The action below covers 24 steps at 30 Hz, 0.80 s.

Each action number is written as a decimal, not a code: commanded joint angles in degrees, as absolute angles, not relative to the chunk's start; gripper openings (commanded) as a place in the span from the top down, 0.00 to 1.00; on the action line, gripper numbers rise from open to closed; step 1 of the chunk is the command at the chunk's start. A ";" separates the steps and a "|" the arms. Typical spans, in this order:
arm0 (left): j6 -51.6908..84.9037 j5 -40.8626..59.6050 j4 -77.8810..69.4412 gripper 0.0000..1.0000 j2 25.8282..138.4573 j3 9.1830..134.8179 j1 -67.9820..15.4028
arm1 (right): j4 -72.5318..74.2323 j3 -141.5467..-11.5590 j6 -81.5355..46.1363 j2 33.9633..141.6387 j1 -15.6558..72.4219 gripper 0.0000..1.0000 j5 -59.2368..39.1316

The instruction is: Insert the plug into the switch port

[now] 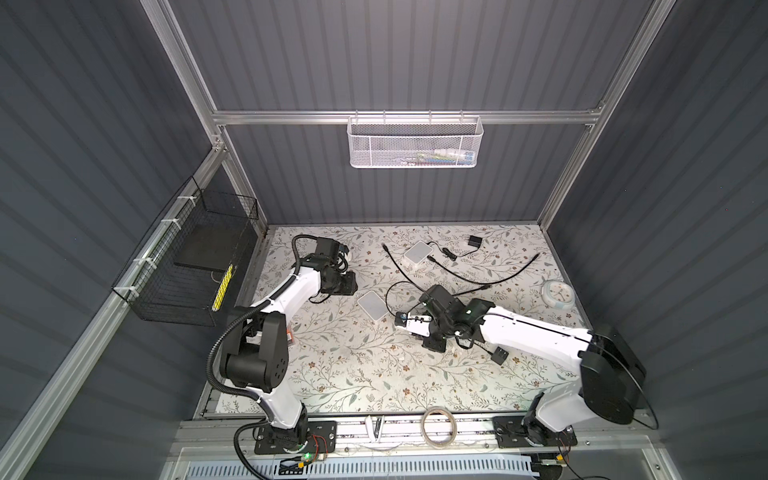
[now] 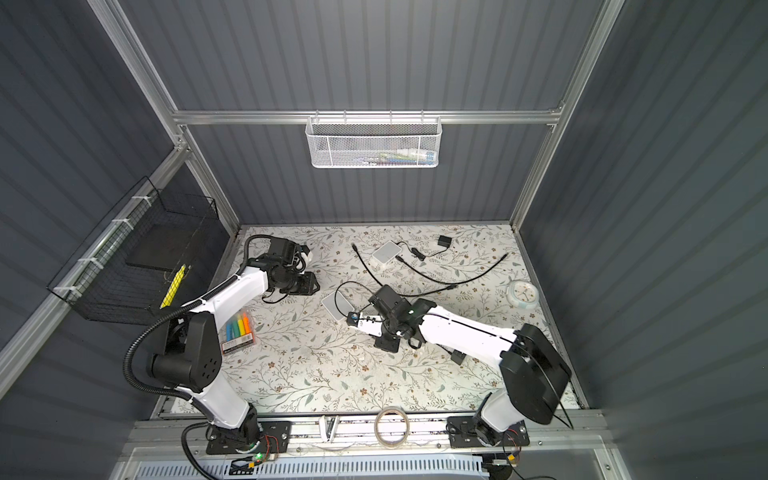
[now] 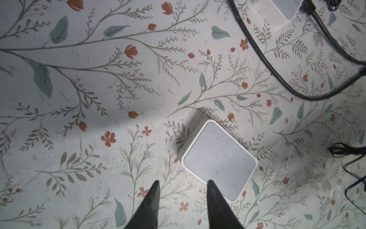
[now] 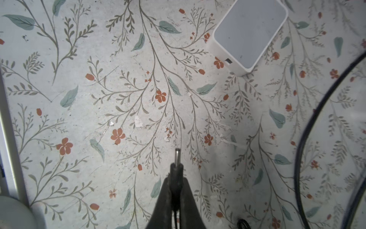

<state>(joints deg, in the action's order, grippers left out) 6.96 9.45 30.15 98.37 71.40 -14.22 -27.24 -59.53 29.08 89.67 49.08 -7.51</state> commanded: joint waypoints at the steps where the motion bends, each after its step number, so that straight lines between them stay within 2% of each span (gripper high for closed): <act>1: 10.75 5.15 26.00 0.60 100.47 72.14 -14.41 | -26.95 -63.41 25.29 93.75 49.22 0.99 -11.46; 6: 10.09 6.00 24.45 0.60 102.60 73.40 -14.33 | -26.31 -67.48 23.64 100.10 49.05 0.99 -13.73; 14: 9.96 11.67 21.88 0.59 106.31 74.88 -14.32 | -32.94 -77.37 18.87 109.60 48.53 0.96 -15.94; 24: 11.07 15.33 18.06 0.60 107.61 73.16 -14.33 | -34.23 -80.75 16.19 115.50 46.65 0.93 -15.39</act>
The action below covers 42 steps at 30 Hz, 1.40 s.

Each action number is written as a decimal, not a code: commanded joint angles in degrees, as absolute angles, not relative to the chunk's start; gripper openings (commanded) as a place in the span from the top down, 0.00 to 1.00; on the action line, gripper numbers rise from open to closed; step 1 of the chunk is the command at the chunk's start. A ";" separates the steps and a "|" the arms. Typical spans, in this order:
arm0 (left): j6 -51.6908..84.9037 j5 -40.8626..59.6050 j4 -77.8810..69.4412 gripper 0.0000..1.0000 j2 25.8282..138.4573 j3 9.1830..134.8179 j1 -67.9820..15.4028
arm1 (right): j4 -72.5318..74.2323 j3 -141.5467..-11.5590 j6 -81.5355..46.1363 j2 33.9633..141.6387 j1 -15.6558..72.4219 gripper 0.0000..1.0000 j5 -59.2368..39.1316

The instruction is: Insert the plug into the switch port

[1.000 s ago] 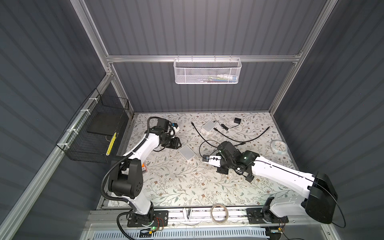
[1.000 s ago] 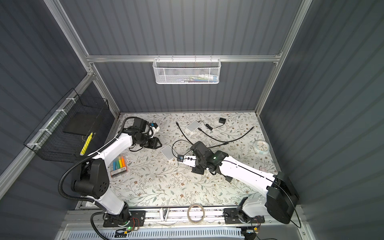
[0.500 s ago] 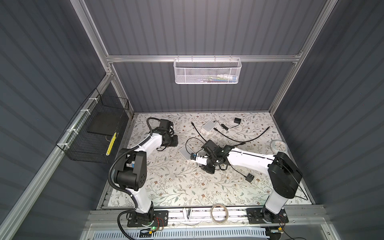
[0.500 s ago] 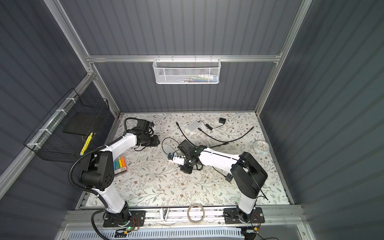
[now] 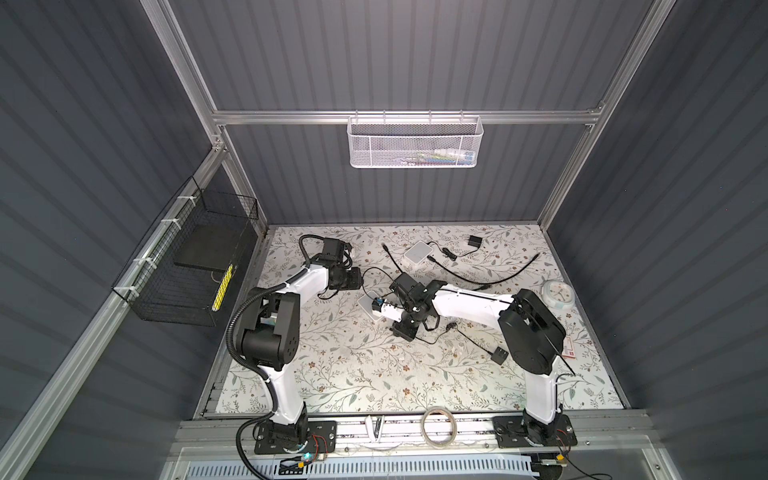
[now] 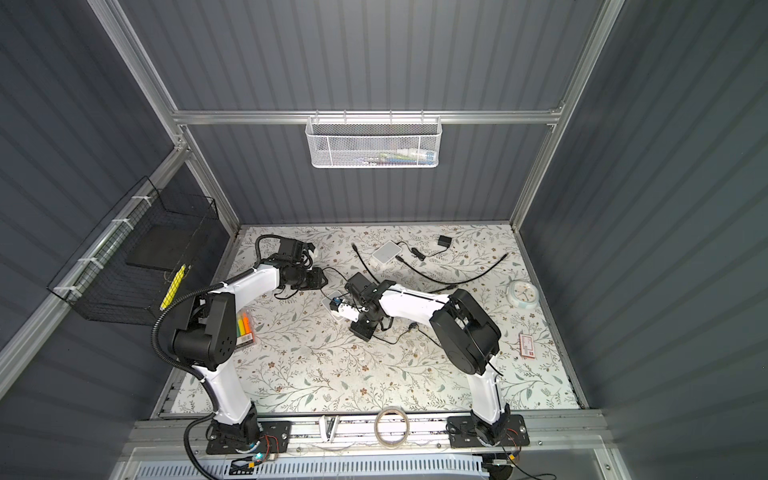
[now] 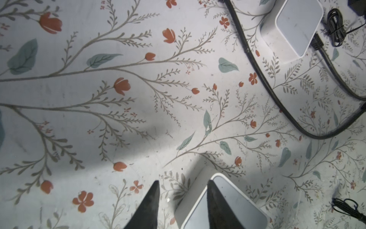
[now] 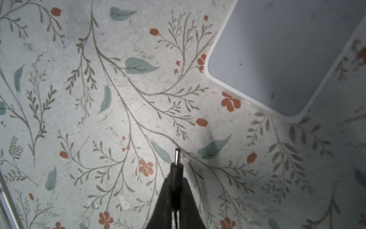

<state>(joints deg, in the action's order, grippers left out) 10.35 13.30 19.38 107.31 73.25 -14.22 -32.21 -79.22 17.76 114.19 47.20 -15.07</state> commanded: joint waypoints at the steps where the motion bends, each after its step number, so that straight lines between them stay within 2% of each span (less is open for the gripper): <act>1: 10.99 15.39 18.02 0.60 107.60 73.12 -14.33 | -34.33 -80.88 15.94 115.87 46.39 0.91 -15.30; 9: 10.99 16.01 17.93 0.60 107.42 72.69 -14.24 | -36.65 -82.27 14.38 119.08 46.05 0.79 -14.13; 25: 10.59 16.03 17.85 0.61 105.66 71.38 -14.24 | -34.77 -82.55 12.17 117.76 45.07 0.74 -13.71; 29: 10.46 15.71 17.84 0.61 104.93 70.78 -14.12 | -34.13 -82.68 11.62 117.50 44.49 0.79 -14.19; 34: 10.28 15.72 18.12 0.61 103.61 70.32 -13.71 | -34.38 -82.89 11.26 116.37 44.14 0.98 -14.41; 37: 10.28 18.26 18.58 0.61 101.78 69.46 -13.68 | -33.73 -81.86 10.56 113.47 43.57 1.00 -14.24; 39: 11.01 23.68 17.54 0.61 100.14 68.10 -13.62 | -33.33 -81.05 10.20 110.80 43.33 1.00 -13.45; 42: 12.99 37.47 13.42 0.61 98.51 65.01 -13.62 | -31.13 -78.85 9.28 106.04 43.16 1.00 -12.87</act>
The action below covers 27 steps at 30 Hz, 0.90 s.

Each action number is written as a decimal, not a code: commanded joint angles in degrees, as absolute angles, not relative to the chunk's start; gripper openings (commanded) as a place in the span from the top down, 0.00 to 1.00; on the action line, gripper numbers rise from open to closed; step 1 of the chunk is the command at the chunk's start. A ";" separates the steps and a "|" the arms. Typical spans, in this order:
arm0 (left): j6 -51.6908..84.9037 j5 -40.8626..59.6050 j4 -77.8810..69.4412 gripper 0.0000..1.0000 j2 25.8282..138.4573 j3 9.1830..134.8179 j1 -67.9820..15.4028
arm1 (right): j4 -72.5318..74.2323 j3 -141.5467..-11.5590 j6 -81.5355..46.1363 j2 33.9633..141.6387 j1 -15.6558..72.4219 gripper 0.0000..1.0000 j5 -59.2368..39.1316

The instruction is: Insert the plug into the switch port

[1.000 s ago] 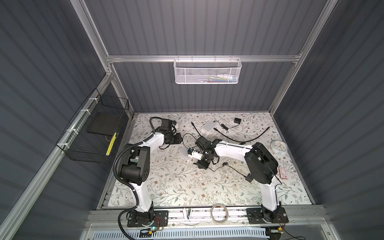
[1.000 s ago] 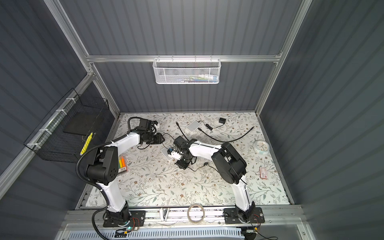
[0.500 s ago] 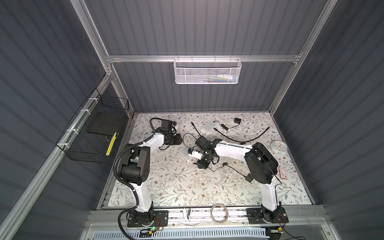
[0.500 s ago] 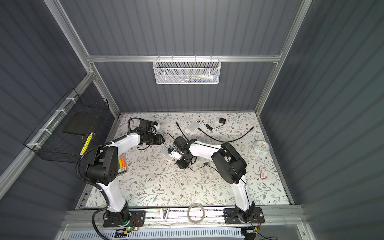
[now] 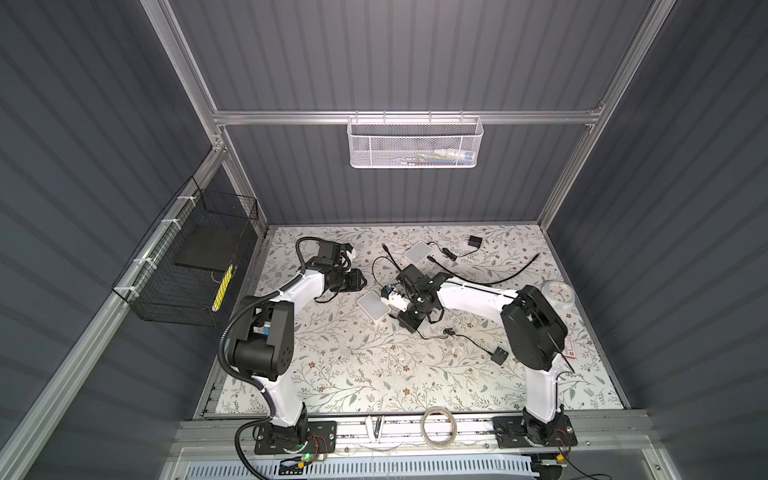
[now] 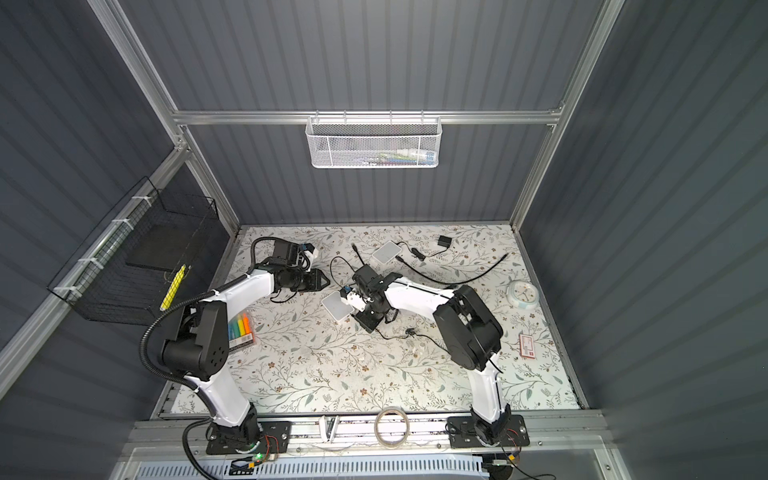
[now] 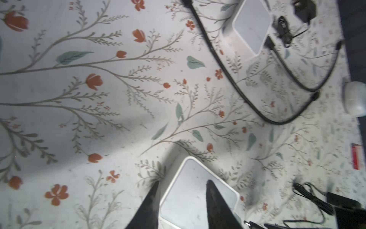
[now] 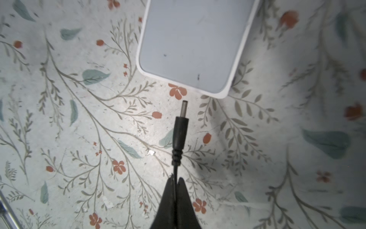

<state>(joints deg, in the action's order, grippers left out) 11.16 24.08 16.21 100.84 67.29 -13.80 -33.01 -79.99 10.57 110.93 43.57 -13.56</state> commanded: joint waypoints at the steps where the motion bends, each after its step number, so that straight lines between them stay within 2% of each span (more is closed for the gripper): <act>1: 14.19 41.61 11.27 0.62 98.06 63.77 -13.71 | -30.39 -78.23 9.04 104.60 43.17 1.00 -13.08; 7: 17.33 53.73 5.95 0.64 95.39 59.85 -13.80 | -27.24 -75.33 7.75 99.26 43.16 1.00 -14.05; 12: 18.62 59.15 3.48 0.65 94.51 59.56 -14.32 | -26.78 -74.97 7.40 98.54 43.17 1.00 -14.54; 27: 18.39 62.67 4.02 0.65 94.56 59.19 -16.41 | -25.91 -74.97 7.12 97.04 43.24 1.00 -14.19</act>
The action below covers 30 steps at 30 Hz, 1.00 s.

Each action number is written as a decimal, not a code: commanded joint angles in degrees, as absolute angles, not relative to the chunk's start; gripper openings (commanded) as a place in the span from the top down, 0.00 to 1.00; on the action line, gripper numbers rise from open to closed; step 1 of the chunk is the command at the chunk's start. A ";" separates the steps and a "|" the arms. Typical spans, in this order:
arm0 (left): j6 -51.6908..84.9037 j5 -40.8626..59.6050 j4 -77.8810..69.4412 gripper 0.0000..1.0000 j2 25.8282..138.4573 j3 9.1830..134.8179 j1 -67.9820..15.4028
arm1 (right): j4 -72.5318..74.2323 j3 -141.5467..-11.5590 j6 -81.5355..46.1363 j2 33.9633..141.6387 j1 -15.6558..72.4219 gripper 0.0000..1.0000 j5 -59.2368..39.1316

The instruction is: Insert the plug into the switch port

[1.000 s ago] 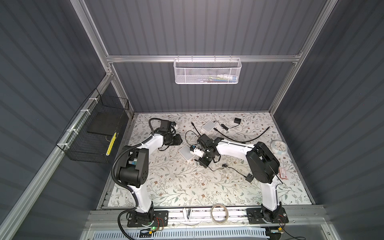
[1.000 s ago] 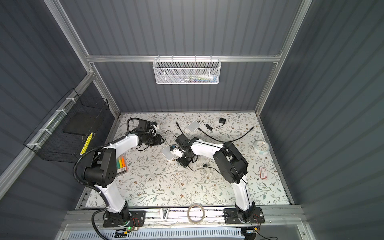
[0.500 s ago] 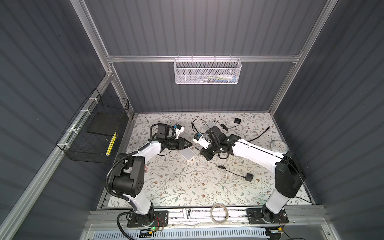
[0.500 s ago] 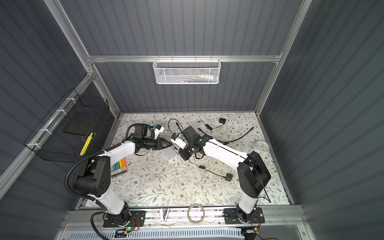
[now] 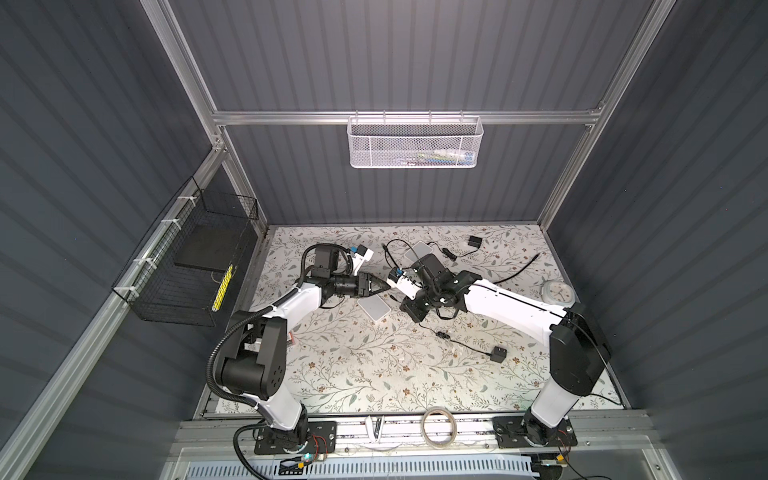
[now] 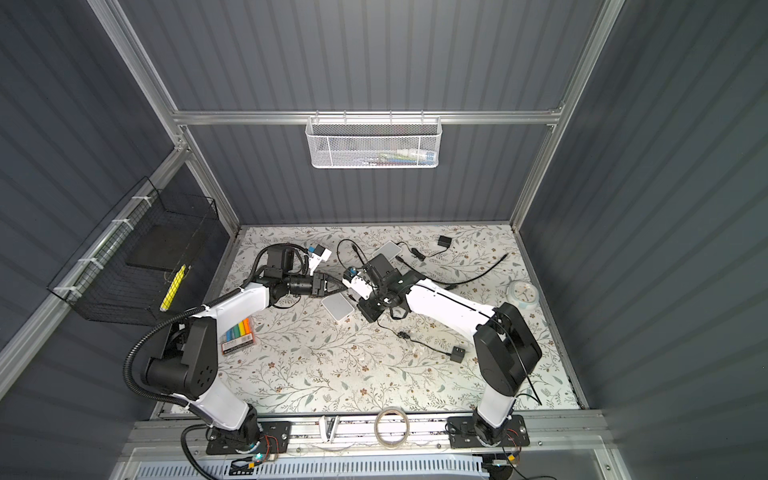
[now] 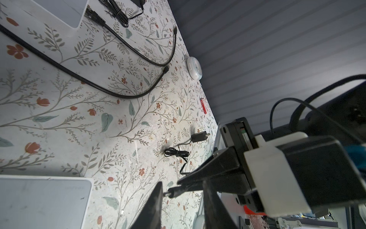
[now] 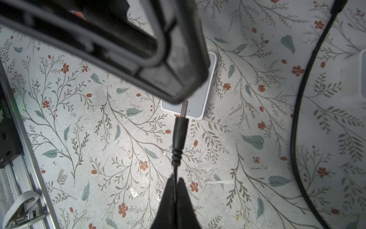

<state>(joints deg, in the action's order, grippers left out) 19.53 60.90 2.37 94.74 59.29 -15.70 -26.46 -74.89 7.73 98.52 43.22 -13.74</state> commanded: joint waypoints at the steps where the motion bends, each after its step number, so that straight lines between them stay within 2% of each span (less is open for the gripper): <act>1: 17.99 62.68 4.53 0.65 94.63 59.40 -16.68 | -25.92 -74.97 7.12 97.02 43.29 1.00 -14.23; 8: 15.66 61.55 7.73 0.68 95.64 60.54 -17.40 | -26.36 -75.21 7.43 96.87 43.24 1.00 -13.97; 14: 13.01 58.19 11.02 0.61 96.02 61.87 -17.40 | -27.14 -74.81 7.74 96.42 43.25 1.00 -13.88; 19: 12.77 57.67 11.28 0.60 96.06 62.53 -17.40 | -26.81 -74.16 7.63 95.91 43.24 1.00 -13.54; 22: 12.83 58.34 11.19 0.63 96.15 62.37 -17.40 | -26.68 -74.18 7.57 95.97 43.24 1.00 -13.49; 30: 13.03 59.60 10.79 0.81 94.93 61.67 -17.48 | -26.04 -74.53 7.56 96.42 43.24 1.00 -13.63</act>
